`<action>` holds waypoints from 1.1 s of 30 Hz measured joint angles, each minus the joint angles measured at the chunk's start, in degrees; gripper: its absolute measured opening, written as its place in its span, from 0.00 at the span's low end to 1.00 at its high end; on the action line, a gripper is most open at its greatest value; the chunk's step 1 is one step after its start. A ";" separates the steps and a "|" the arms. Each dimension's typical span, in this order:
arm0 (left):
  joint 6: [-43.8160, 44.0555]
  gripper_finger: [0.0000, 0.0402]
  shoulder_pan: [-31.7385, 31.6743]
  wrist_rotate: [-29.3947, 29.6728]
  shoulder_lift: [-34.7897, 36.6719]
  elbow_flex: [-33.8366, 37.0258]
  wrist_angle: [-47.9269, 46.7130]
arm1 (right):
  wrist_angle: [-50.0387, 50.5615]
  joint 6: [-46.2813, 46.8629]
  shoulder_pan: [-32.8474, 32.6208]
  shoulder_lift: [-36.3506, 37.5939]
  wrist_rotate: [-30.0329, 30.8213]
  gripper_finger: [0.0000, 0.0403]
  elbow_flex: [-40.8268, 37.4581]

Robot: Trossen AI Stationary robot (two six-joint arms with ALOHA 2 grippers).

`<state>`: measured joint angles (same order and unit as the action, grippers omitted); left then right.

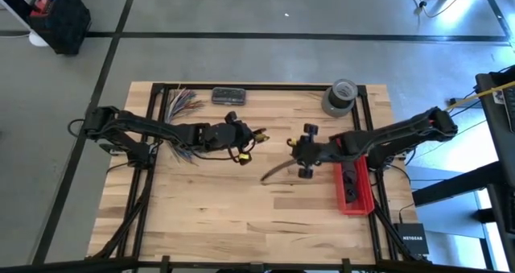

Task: Coil cords
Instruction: Coil the yellow wire onto the black spool

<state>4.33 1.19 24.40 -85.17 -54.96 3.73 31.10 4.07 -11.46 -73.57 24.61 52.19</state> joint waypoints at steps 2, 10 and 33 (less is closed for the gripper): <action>-0.06 0.00 -0.02 0.13 0.00 0.00 -0.02 | -2.65 -0.11 -1.08 0.14 -0.66 0.40 -2.71; -0.63 0.00 -0.04 0.20 -0.09 0.00 -0.03 | -33.04 -15.02 1.37 -4.03 2.60 0.41 -17.90; -2.82 0.00 0.13 -0.88 -0.11 0.00 -0.05 | -38.13 -27.92 6.10 -10.69 4.66 0.03 -18.61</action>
<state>1.51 1.32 23.52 -85.27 -54.96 3.68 -7.02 -23.85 -5.36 -84.26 29.27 33.58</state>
